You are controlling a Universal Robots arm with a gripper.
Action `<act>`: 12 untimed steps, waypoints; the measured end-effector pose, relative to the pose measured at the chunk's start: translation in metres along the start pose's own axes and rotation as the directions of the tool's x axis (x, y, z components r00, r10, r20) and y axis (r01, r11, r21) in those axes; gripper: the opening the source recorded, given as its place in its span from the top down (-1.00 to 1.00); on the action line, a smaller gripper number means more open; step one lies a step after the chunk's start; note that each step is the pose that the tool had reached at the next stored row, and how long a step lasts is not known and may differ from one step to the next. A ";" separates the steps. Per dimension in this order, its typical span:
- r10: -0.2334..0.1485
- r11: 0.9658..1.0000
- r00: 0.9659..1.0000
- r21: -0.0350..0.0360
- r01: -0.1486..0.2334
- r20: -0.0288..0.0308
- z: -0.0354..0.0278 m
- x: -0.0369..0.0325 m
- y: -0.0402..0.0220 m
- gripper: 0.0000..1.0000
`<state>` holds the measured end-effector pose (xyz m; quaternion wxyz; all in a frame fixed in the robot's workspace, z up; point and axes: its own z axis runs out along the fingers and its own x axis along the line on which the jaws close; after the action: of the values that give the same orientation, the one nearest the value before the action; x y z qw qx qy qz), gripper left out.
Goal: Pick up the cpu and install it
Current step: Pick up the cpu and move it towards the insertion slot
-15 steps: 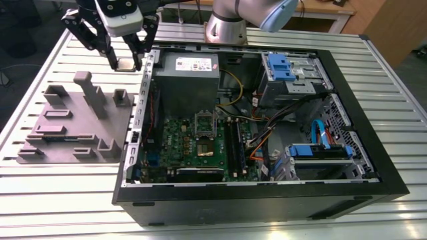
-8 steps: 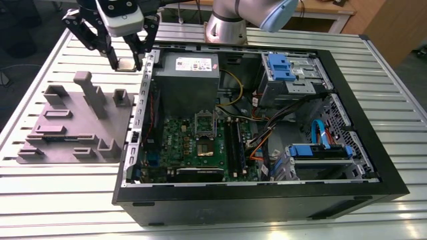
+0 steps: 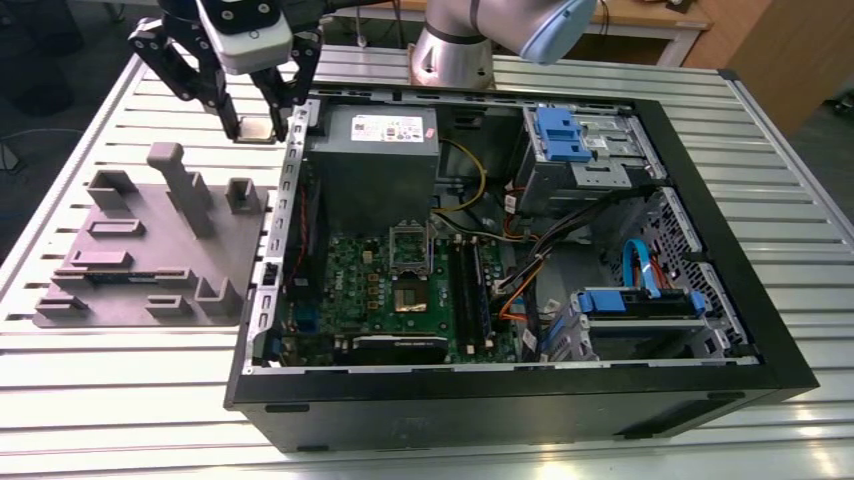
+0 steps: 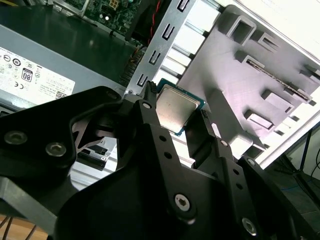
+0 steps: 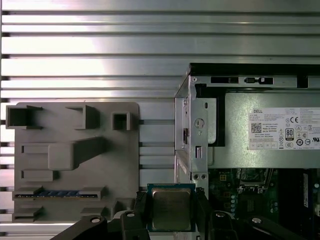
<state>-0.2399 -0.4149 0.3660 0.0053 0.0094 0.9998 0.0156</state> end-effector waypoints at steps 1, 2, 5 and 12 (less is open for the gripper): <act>0.000 1.000 1.000 0.000 0.000 0.000 0.0000 -0.0003 0.0000 0.06; 0.000 1.000 1.000 0.000 0.000 0.000 0.0000 -0.0007 0.0000 0.06; 0.000 1.000 1.000 0.000 0.000 0.000 0.0000 -0.0014 0.0000 0.06; 0.000 1.000 1.000 0.000 0.000 0.000 0.0000 -0.0041 0.0001 0.06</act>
<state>-0.2358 -0.4149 0.3660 0.0053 0.0094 0.9998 0.0155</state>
